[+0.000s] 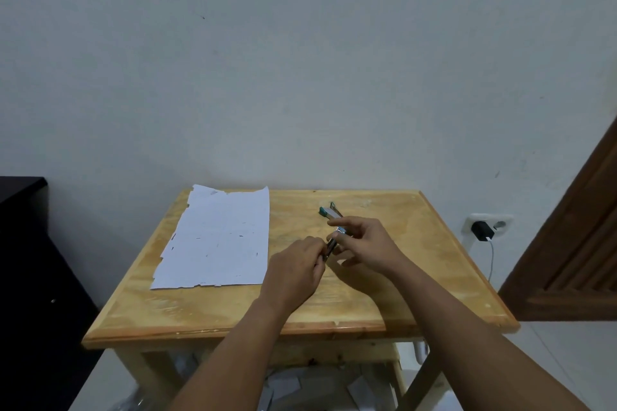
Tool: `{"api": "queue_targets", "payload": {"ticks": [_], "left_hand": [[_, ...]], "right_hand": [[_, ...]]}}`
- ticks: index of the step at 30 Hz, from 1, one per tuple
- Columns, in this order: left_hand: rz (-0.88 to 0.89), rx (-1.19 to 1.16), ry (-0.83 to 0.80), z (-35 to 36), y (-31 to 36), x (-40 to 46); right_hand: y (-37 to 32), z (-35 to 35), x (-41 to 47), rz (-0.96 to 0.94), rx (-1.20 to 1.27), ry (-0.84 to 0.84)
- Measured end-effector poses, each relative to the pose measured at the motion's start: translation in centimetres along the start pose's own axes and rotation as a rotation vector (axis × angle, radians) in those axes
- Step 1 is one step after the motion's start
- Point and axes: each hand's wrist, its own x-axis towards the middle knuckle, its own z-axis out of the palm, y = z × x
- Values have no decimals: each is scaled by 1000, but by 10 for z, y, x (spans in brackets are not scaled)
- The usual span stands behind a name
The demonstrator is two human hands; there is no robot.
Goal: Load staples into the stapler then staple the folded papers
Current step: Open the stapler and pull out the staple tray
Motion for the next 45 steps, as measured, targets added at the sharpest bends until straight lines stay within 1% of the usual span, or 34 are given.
{"api": "queue_targets", "payload": {"ticks": [2,6,9,12,17,19,23,25,30,37,39,42,45], "left_hand": [[13,6,10,2,-2,0],[18,21,18,5,-3,1],[9,36,5,6,-4,1],[6,65,-8,5,-4,2],[7,67,-4,7,-4,3],[7,65,-10,7,-4,3],[-30,45,-21,7,-4,3],[-31,34,-19,7,-4,3],[0,11,-16,8,-5,4],[38,33,2,10,-8,2],[40,30,6,9,-8,2],[51,27,11,8,-8,1],[68,28,12,8,-8,1]], "right_hand": [[-2,-2,2,-9,-33,-7],[-5,-7,9,-63,35,117],[-2,-5,9,-64,40,99],[8,-2,6,-62,-17,92],[21,-6,1,-20,-184,96],[23,-8,-1,-6,-164,102],[24,-12,-2,19,18,124],[22,-11,-1,18,48,130],[17,-6,1,-3,31,185],[29,2,3,-39,-184,262],[31,2,2,-50,-204,258],[35,0,0,-36,-155,226],[35,-2,-1,3,-43,263]]}}
